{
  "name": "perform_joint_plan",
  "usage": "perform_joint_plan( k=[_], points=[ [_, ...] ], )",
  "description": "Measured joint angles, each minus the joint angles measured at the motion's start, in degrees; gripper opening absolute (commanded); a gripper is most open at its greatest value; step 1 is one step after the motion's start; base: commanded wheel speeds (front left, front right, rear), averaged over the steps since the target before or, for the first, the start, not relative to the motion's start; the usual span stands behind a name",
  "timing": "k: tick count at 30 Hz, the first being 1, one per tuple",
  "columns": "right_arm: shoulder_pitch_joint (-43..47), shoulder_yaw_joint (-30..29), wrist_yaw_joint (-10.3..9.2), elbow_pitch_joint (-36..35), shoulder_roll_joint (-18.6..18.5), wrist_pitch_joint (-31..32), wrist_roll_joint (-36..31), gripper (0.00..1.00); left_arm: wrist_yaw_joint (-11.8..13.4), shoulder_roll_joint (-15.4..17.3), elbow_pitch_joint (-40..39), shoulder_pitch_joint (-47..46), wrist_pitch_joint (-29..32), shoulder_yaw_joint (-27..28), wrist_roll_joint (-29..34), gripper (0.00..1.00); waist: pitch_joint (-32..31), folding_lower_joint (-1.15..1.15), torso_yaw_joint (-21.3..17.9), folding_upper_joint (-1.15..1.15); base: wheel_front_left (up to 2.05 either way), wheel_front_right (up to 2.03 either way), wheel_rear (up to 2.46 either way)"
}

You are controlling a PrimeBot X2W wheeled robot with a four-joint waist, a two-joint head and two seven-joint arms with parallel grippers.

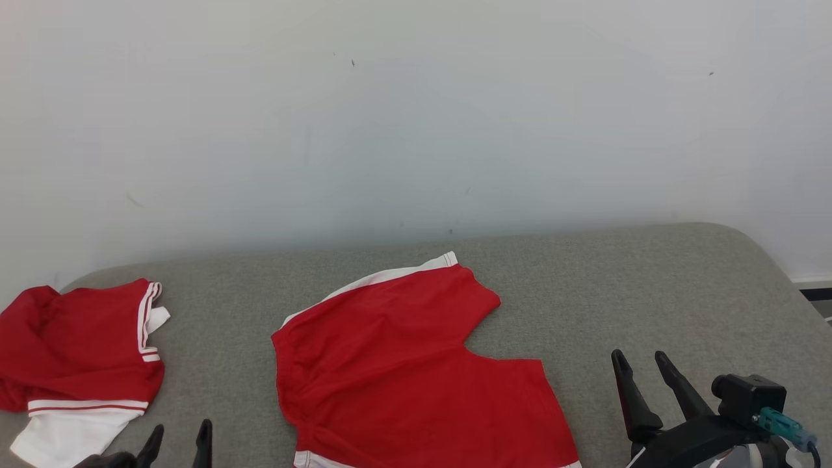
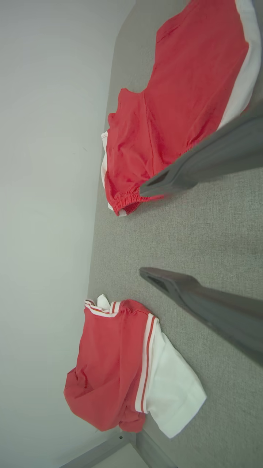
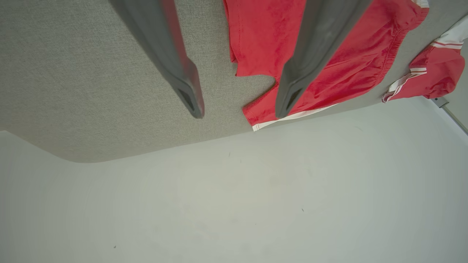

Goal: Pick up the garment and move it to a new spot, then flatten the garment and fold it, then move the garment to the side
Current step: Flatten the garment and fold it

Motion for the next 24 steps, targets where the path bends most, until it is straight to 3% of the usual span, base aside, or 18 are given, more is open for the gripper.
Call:
perform_joint_plan(
  k=[10, 17, 24],
  points=[
    [1.1, -0.2, 0.34, 0.32, 0.76, 0.24, 2.0, 1.0, 0.0, -1.4, -2.75, 2.16, 3.31, 0.8, 1.97, 1.0, 0.08, 0.0, -0.11, 0.0, 0.0, 0.0, 0.0],
    [0.96, 1.31, 1.05, 0.7, -0.12, 3.44, 2.43, 1.0, -0.18, -1.41, -4.65, -0.19, 9.45, -3.89, 3.54, 1.0, 1.38, 0.0, 0.13, 0.0, 0.0, 0.0, 0.0],
    [-1.66, 7.77, 2.81, 6.82, -3.38, 12.93, -1.13, 1.0, -5.31, -1.86, 1.34, -8.66, 20.25, -9.0, 3.39, 1.0, 3.95, 0.01, 0.24, 0.01, 0.0, 0.0, 0.0]
  ],
)
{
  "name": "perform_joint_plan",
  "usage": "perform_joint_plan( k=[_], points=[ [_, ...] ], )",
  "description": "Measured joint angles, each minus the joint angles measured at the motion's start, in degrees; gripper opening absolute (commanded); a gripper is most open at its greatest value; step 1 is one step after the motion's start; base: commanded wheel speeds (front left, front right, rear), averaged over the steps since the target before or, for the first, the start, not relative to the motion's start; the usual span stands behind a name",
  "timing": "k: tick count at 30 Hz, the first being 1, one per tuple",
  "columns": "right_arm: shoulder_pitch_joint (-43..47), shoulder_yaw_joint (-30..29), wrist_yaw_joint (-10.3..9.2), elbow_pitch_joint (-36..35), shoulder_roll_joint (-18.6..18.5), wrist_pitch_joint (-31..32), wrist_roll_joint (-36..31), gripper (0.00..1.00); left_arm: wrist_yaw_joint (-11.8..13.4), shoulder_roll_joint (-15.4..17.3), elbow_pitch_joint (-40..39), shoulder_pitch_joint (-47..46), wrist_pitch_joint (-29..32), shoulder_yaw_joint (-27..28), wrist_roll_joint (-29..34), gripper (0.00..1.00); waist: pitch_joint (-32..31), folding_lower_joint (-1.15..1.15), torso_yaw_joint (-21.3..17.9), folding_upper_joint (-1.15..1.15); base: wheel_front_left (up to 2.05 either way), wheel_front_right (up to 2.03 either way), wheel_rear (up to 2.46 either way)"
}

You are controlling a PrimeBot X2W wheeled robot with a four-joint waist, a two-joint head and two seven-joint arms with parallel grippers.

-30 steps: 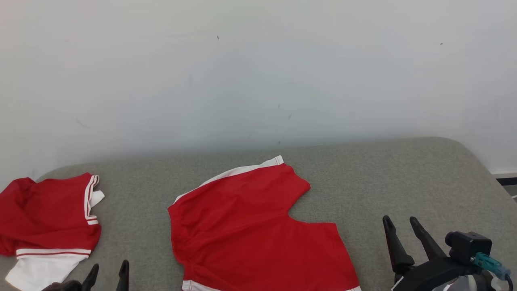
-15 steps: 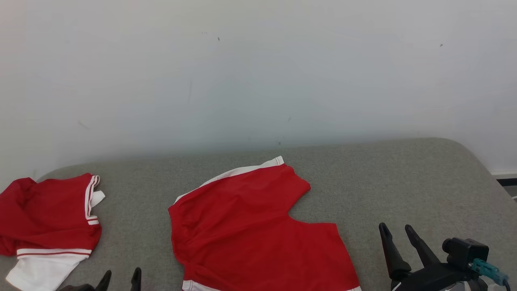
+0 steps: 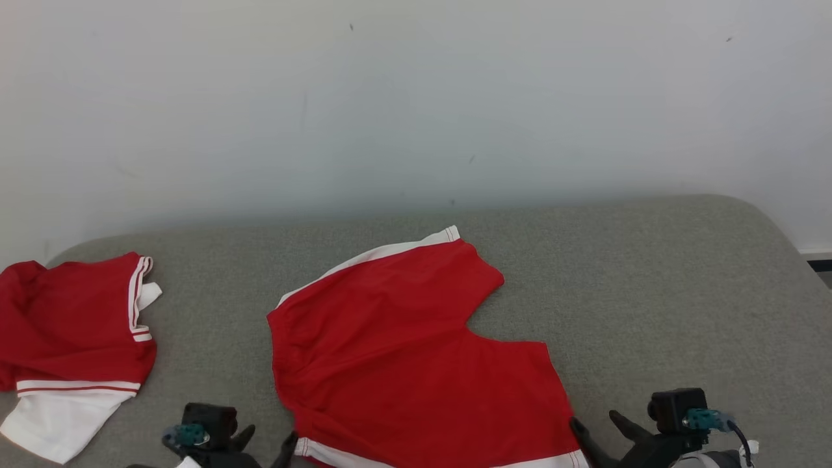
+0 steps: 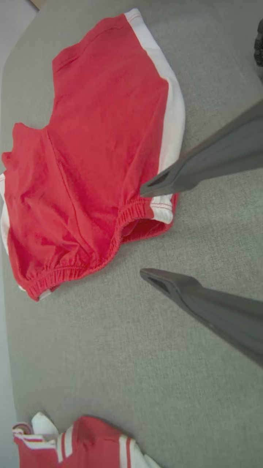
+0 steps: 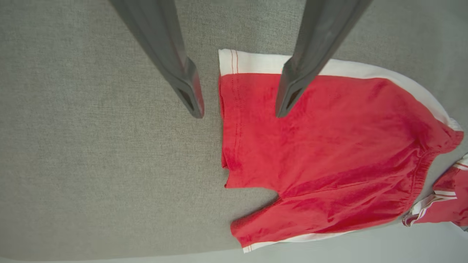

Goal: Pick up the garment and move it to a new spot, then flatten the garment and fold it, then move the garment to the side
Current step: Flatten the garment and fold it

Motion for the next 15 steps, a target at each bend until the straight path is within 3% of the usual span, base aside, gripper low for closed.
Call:
perform_joint_plan(
  k=[6, 15],
  points=[
    [-2.24, 1.88, 0.3, 2.98, 0.21, 4.39, 0.0, 1.0, -1.9, -1.09, 4.67, -2.34, 6.26, -2.35, -0.05, 1.0, 2.23, 0.0, -0.24, 0.0, 0.0, 0.0, 0.0],
    [-3.4, 2.71, 0.3, 5.72, 1.74, 6.86, 0.01, 1.0, -2.41, -2.48, 7.98, -6.41, 9.71, -2.12, -0.48, 1.0, 5.23, 0.0, -0.95, 0.0, 0.0, 0.0, 0.0]
  ],
)
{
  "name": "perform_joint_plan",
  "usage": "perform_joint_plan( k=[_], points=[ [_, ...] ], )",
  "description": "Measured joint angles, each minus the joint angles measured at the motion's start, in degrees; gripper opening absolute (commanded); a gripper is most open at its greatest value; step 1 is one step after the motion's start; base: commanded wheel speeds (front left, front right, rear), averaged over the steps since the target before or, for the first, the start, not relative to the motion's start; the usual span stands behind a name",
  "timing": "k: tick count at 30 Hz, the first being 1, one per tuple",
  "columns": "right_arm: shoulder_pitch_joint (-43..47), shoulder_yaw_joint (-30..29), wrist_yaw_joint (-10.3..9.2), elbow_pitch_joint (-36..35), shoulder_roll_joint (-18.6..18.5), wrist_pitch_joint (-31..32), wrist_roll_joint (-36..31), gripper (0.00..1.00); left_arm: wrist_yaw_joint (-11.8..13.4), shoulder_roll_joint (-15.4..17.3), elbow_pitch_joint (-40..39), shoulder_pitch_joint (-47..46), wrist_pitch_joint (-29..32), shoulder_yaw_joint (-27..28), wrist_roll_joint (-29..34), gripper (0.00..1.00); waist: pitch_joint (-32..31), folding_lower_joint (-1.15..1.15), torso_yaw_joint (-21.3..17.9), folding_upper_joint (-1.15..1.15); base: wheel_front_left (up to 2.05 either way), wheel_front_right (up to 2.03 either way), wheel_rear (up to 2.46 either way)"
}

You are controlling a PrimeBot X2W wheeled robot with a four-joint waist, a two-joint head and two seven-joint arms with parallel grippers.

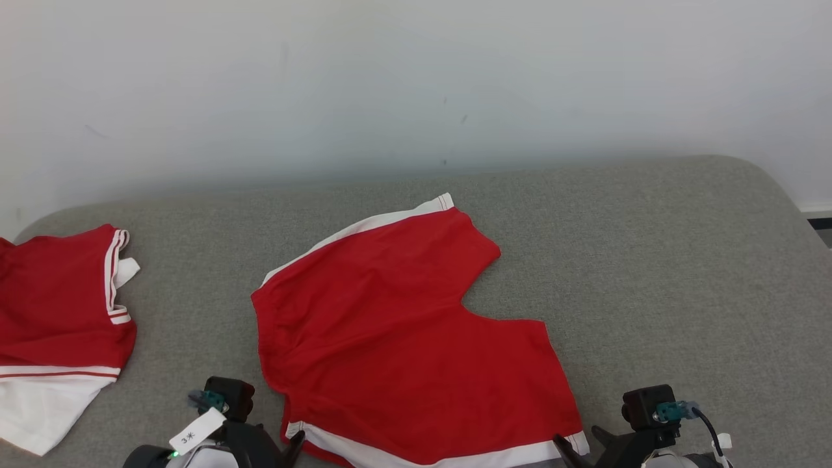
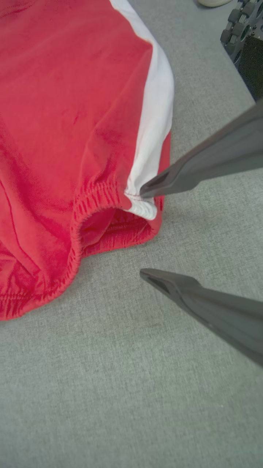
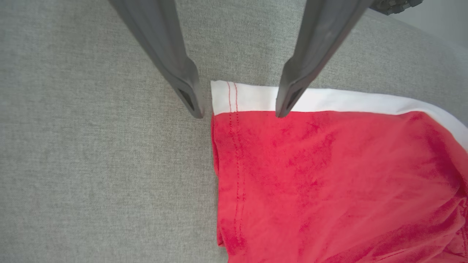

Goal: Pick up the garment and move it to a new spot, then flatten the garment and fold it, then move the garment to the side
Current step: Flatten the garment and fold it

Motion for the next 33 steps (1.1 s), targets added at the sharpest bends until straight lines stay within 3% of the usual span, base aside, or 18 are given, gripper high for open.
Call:
perform_joint_plan(
  k=[19, 21, 24, 26, 27, 29, 30, 31, 33],
  points=[
    [-0.3, -0.63, -0.59, 3.13, 0.97, 1.32, 0.63, 1.0, -1.52, -1.52, 2.18, -2.03, 1.98, -0.57, -1.62, 0.99, 0.89, -0.01, 1.15, 0.0, 0.0, 0.0, 0.0],
    [-0.3, -0.63, -0.59, 3.67, 1.0, 1.57, 0.64, 0.91, -1.99, -1.6, 2.2, -2.03, 2.32, -0.73, -1.79, 0.8, 0.96, -0.01, 1.27, 0.0, 0.0, 0.0, 0.0],
    [-0.3, -0.71, -0.67, 3.93, 1.01, 1.6, 0.77, 0.95, -2.04, -1.94, 2.19, -2.03, 2.4, -0.83, -1.88, 0.59, 1.04, -0.01, 1.45, 0.0, 0.0, 0.0, 0.0],
    [-0.3, -0.83, -0.66, 4.04, 1.0, 1.6, 1.14, 0.95, -2.45, -2.03, 2.21, -2.03, 2.41, -0.83, -2.16, 0.56, 1.06, -0.01, 1.57, 0.0, 0.0, 0.0, 0.0],
    [-0.3, -0.94, -0.67, 4.11, 1.0, 1.6, 1.2, 0.91, -2.48, -2.04, 2.21, -2.03, 2.45, -0.83, -2.42, 0.5, 1.05, -0.01, 1.63, 0.0, 0.0, 0.0, 0.0],
    [-0.3, -1.09, -0.68, 4.22, 0.93, 1.62, 1.27, 0.8, -2.49, -2.03, 2.29, -2.02, 2.48, -0.83, -2.53, 0.46, 1.01, -0.01, 1.73, 0.0, 0.0, 0.0, 0.0],
    [-0.3, -1.13, -0.7, 4.28, 0.92, 1.62, 1.29, 0.49, -2.54, -2.03, 2.34, -2.02, 2.49, -0.83, -2.54, 0.38, 0.98, -0.01, 1.77, 0.0, 0.0, 0.0, 0.0],
    [-0.3, -1.15, -0.91, 4.38, 0.92, 1.62, 1.3, 0.4, -2.55, -2.03, 2.35, -2.02, 2.57, -0.82, -2.56, 0.31, 0.95, -0.01, 1.8, 0.0, 0.0, 0.0, 0.0],
    [-0.3, -1.26, -1.1, 4.55, 0.92, 1.62, 1.31, 0.28, -2.63, -2.03, 2.4, -2.02, 2.57, -0.8, -2.63, 0.06, 0.89, -0.01, 1.85, 0.0, 0.0, 0.0, 0.0]
  ],
)
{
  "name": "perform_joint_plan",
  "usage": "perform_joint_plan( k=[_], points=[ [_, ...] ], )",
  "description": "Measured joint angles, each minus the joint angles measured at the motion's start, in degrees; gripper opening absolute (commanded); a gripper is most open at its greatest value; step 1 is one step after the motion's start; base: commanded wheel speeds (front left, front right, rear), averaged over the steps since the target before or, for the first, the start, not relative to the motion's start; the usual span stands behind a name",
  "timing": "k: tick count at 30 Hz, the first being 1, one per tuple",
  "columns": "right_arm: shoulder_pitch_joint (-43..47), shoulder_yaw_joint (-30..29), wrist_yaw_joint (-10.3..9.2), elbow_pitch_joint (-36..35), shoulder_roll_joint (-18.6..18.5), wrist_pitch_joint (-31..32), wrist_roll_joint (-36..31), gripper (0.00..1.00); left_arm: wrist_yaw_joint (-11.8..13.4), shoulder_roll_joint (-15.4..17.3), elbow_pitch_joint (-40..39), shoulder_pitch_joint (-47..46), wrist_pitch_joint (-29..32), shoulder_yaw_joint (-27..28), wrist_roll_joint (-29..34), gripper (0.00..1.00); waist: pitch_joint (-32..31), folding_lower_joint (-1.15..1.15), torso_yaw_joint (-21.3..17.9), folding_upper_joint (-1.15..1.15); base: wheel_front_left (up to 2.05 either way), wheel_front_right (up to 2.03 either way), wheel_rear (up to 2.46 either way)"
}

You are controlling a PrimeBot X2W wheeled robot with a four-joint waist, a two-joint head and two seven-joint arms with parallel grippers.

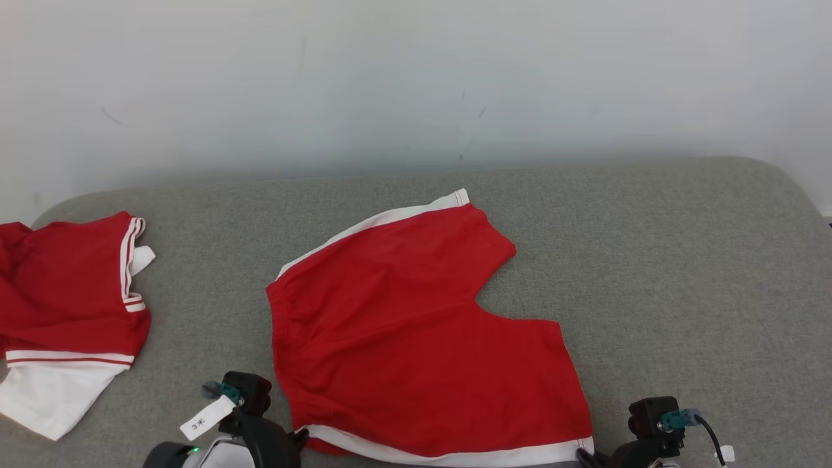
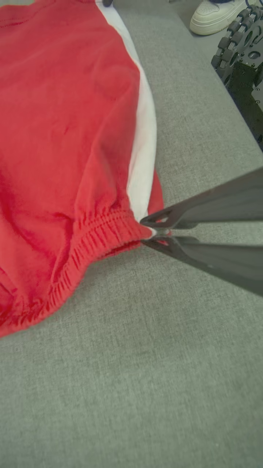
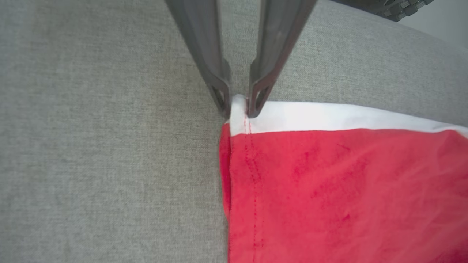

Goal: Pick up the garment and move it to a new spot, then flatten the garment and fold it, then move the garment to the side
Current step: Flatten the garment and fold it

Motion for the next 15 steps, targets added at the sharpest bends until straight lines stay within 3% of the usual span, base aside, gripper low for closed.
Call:
perform_joint_plan(
  k=[1, 2, 15],
  points=[
    [0.0, -0.02, 0.0, 0.04, 0.0, 0.0, 0.01, 0.18, -0.35, 0.0, 0.03, 0.0, -0.01, 0.01, -0.09, 0.0, -0.03, 0.0, 0.02, 0.0, 0.0, 0.0, 0.0],
    [0.0, -0.01, 0.0, 0.07, 0.02, 0.0, 0.08, 0.01, -0.34, -0.01, 0.04, 0.0, 0.0, 0.01, -0.19, 0.0, -0.07, 0.0, 0.03, 0.0, 0.0, 0.0, 0.0],
    [0.44, -2.81, 0.22, -2.56, -0.27, -2.08, 2.69, 0.0, -0.89, -0.91, -2.5, 0.36, -1.12, 0.09, -1.01, 0.0, -0.79, 0.0, 0.36, 0.0, 0.0, 0.0, 0.0]
  ],
)
